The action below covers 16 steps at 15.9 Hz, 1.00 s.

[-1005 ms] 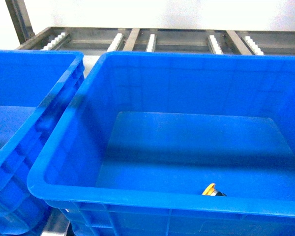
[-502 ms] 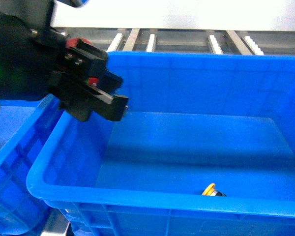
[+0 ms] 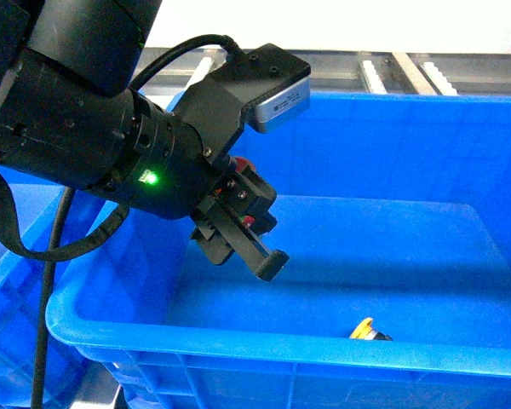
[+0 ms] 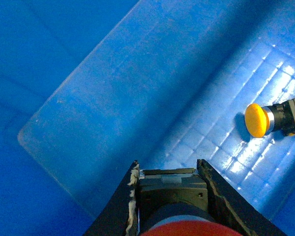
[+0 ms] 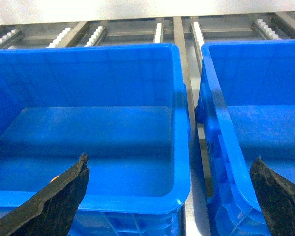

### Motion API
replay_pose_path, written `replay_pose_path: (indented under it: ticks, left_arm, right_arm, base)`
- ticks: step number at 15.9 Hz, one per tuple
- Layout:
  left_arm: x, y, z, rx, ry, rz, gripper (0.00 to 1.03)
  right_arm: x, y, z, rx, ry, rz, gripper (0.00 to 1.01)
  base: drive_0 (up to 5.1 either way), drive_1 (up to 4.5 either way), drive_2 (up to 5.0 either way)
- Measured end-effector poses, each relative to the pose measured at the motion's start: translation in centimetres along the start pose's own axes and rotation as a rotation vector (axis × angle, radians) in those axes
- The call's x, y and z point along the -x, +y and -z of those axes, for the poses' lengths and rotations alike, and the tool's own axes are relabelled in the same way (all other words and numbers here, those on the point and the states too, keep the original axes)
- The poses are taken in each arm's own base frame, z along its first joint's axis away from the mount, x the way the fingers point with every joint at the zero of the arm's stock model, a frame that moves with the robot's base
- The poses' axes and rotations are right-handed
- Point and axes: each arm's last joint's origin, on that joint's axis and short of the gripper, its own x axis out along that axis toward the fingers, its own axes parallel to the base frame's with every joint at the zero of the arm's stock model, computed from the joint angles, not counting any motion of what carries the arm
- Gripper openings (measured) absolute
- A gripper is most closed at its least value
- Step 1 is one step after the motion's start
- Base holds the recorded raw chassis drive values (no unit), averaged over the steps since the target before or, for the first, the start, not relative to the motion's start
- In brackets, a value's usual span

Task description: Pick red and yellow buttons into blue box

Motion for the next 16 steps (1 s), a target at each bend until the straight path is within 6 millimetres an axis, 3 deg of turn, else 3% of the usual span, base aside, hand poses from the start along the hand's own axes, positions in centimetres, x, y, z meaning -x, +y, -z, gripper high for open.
replay_pose_path:
  ticks: [8,11,14,15,16]
  left_arm:
    - [-0.3,-0.6,0.1,-0.005,-0.005,-0.007,0.3]
    - [0.1,0.1,0.7,0.059,-0.076,-0.022,0.65]
    - [3.0,3.4,0.8,0.18,-0.234,-0.209,1.0]
    - [7.8,4.4,1.9,0.308,-0.398,-0.398,0.98]
    - [10.5,3.1,3.0,0.357,-0.505,-0.501,0.98]
  right_arm:
    - [0.0,0.0,0.0,0.0,0.0,0.0,0.98]
    - [0.0,0.0,0.0,0.0,0.0,0.0,0.98]
    - [0.0,0.0,0.0,0.0,0.0,0.0,0.98]
    - [0.0,0.0,0.0,0.0,0.0,0.0,0.98]
    - [0.0,0.0,0.0,0.0,0.0,0.0,0.98]
  base:
    - [0.0,0.0,0.0]
    - [0.0,0.0,0.0]
    - [0.0,0.0,0.0]
    - [0.0,0.0,0.0]
    - [0.0,0.0,0.0]
